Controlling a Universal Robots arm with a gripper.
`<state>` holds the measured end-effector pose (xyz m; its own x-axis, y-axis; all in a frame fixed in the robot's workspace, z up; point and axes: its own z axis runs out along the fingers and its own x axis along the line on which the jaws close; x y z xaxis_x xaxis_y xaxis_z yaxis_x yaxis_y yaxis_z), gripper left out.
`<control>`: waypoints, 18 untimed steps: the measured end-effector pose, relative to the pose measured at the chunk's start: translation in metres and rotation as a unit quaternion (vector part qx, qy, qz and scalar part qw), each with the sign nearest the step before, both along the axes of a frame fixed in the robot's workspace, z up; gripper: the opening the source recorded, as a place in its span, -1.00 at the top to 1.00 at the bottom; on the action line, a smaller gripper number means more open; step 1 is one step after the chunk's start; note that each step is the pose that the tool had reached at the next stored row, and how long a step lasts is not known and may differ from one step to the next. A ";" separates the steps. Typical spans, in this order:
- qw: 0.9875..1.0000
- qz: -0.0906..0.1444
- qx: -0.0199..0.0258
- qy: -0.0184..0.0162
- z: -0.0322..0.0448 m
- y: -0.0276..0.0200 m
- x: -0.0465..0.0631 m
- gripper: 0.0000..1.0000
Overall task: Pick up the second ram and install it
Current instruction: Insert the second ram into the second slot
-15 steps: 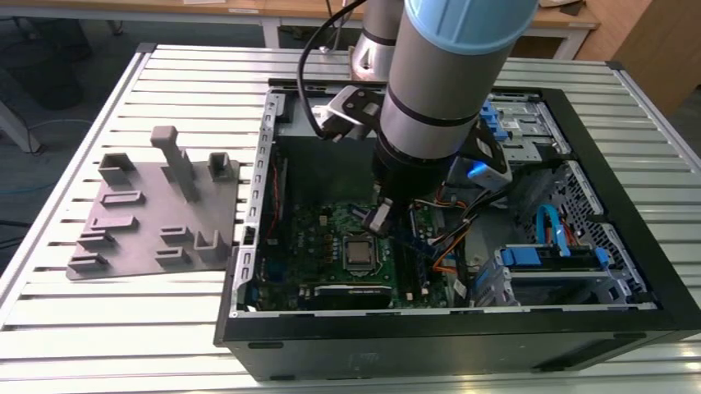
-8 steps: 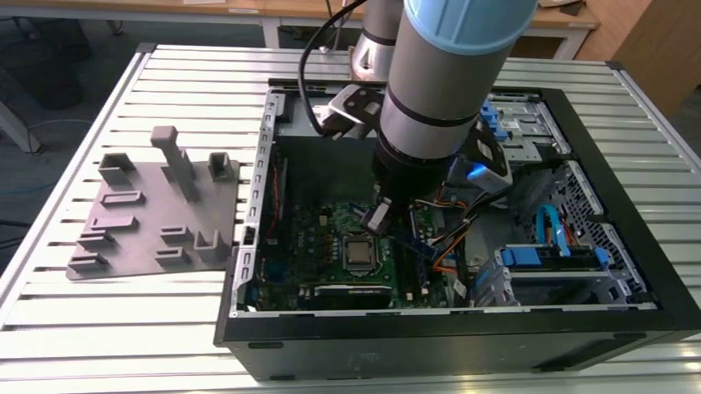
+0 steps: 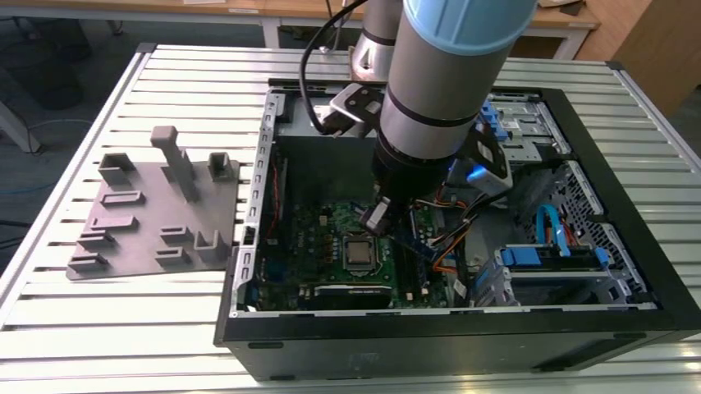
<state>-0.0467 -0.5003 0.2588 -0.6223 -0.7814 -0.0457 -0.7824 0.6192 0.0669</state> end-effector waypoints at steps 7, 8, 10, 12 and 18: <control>1.000 -0.014 0.000 0.000 -0.0001 0.0000 0.000 0.79; 1.000 -0.016 0.000 0.000 -0.0001 0.0000 0.000 0.79; 1.000 -0.020 0.000 0.000 -0.0001 0.0000 0.000 0.79; 1.000 -0.024 0.000 0.000 -0.0002 0.0000 0.000 0.79; 0.999 -0.036 0.000 0.000 -0.0003 0.0000 0.000 0.79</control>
